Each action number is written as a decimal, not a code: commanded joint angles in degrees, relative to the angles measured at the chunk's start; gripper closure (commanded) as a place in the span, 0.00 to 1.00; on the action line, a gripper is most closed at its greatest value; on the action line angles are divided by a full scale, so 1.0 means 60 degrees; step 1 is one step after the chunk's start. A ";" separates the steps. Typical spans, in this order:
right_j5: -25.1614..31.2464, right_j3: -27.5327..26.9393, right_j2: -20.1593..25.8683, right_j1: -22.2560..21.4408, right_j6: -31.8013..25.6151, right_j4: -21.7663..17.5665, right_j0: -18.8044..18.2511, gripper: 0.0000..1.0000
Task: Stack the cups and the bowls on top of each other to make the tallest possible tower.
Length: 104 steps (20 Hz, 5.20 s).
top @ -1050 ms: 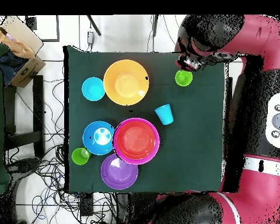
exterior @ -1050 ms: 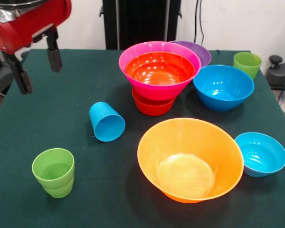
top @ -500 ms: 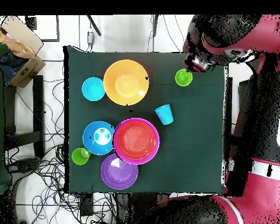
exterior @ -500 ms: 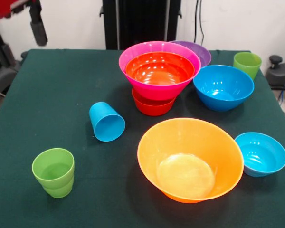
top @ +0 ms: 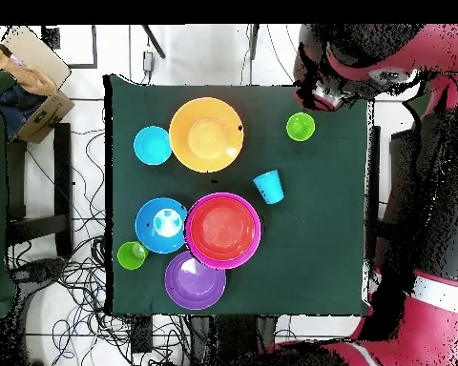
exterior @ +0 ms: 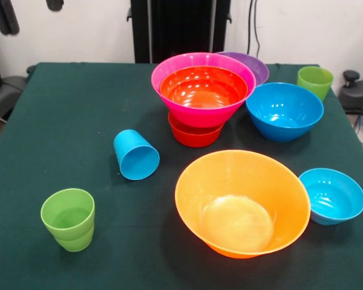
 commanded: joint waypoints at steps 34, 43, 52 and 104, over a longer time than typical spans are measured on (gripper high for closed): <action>-0.3818 0.5546 -0.1055 -0.2226 0.5253 0.3259 0.1788 0.00; -0.4939 0.5990 -0.0599 -0.2072 0.5171 0.3510 0.1473 0.00; -0.5316 0.6253 -0.0834 -0.1964 0.5564 0.3233 0.1633 0.00; -0.8664 0.9475 -0.3062 -0.2434 0.8318 0.2270 0.3464 0.00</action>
